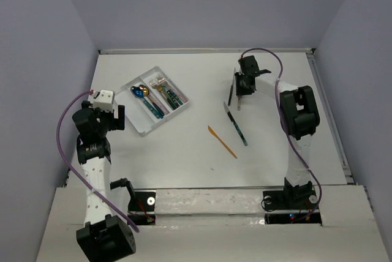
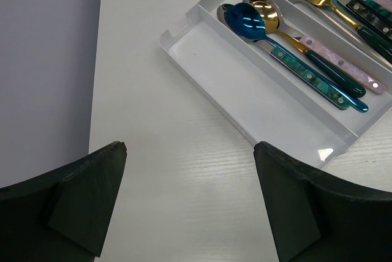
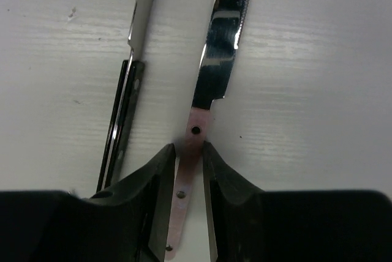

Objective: Sort the eating utensils into containers

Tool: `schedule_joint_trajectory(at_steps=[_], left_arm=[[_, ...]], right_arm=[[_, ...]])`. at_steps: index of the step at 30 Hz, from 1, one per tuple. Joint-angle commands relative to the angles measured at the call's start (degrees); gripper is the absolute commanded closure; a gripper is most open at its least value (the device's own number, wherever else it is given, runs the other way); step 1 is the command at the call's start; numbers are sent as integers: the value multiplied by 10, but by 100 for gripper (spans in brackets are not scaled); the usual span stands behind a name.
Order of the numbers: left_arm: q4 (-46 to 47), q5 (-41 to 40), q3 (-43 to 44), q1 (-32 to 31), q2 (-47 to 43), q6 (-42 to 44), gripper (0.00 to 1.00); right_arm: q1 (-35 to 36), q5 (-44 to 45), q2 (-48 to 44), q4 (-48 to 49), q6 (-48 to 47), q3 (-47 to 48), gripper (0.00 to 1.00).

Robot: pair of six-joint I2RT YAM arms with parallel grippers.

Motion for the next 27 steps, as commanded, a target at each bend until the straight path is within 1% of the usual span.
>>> schedule_joint_trajectory(at_steps=[1, 4, 9, 11, 13, 14, 17, 19, 20, 21, 24, 25, 27], left_arm=[[19, -2, -2, 2, -7, -4, 1], [19, -3, -1, 2, -6, -4, 1], [19, -3, 0, 1, -5, -4, 1], [20, -5, 0, 2, -4, -5, 1], [19, -5, 0, 1, -3, -5, 1], [20, -4, 0, 2, -3, -5, 1], [18, -5, 2, 2, -2, -6, 1], [17, -7, 4, 2, -2, -5, 1], [16, -8, 9, 2, -1, -3, 1], [11, -8, 16, 1, -1, -2, 1], [-2, -3, 30, 2, -1, 0, 1], [-5, 3, 39, 2, -1, 0, 1], [-15, 9, 48, 2, -1, 0, 1]], right_arm=[[4, 10, 34, -20, 3, 27, 69], [4, 45, 38, -29, 15, 27, 71], [-8, 68, 34, -45, 25, 14, 72], [-8, 83, 28, -57, 23, 6, 75], [-8, 78, 23, -59, 14, -10, 87], [-8, 70, 20, -58, 9, -11, 100], [-8, 61, 7, -44, -14, -14, 100], [-8, 68, -31, -24, -22, -22, 100], [-8, 78, -48, 5, -25, -28, 100], [-8, 81, -88, 40, -32, -43, 100], [-2, 90, -146, 91, -49, -72, 100], [7, 94, -164, 122, -54, -77, 100], [33, 106, -199, 144, -66, -79, 100]])
